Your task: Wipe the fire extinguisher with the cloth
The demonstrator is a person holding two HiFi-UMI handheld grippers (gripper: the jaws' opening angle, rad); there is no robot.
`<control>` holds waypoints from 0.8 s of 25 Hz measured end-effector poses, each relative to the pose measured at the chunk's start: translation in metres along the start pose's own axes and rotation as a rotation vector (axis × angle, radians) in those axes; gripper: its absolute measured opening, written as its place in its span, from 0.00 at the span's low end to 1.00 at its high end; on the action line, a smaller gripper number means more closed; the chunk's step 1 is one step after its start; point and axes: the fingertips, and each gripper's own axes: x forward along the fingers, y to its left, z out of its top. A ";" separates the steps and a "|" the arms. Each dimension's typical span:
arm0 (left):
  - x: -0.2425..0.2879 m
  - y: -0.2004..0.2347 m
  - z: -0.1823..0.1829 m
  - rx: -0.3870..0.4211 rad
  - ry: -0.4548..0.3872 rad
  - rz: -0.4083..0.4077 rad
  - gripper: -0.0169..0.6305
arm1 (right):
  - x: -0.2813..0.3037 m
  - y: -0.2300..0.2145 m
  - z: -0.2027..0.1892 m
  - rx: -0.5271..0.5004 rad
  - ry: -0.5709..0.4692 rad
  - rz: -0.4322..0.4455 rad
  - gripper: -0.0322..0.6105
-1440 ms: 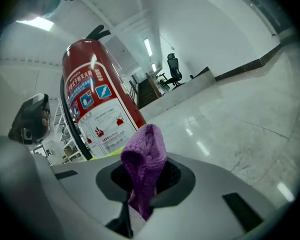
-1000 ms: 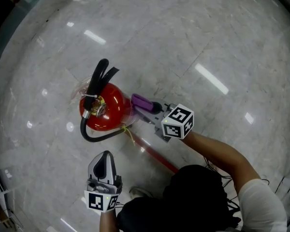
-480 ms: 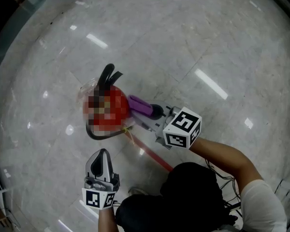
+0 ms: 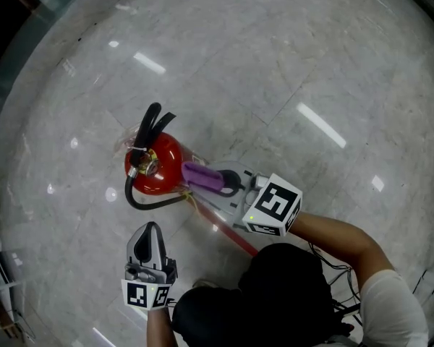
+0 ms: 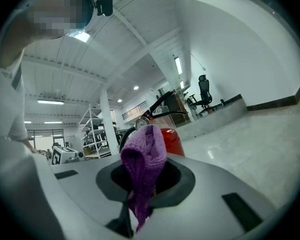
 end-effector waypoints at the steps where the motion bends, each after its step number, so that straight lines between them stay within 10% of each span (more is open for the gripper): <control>1: 0.000 0.001 0.003 0.006 0.001 0.005 0.03 | -0.005 -0.004 0.002 -0.007 -0.010 -0.010 0.14; 14: -0.014 -0.009 0.042 0.114 0.064 0.019 0.03 | -0.058 -0.040 -0.007 -0.086 -0.039 -0.127 0.14; 20: -0.002 -0.005 0.032 0.172 -0.011 -0.113 0.03 | -0.045 -0.043 -0.025 -0.170 -0.045 -0.220 0.14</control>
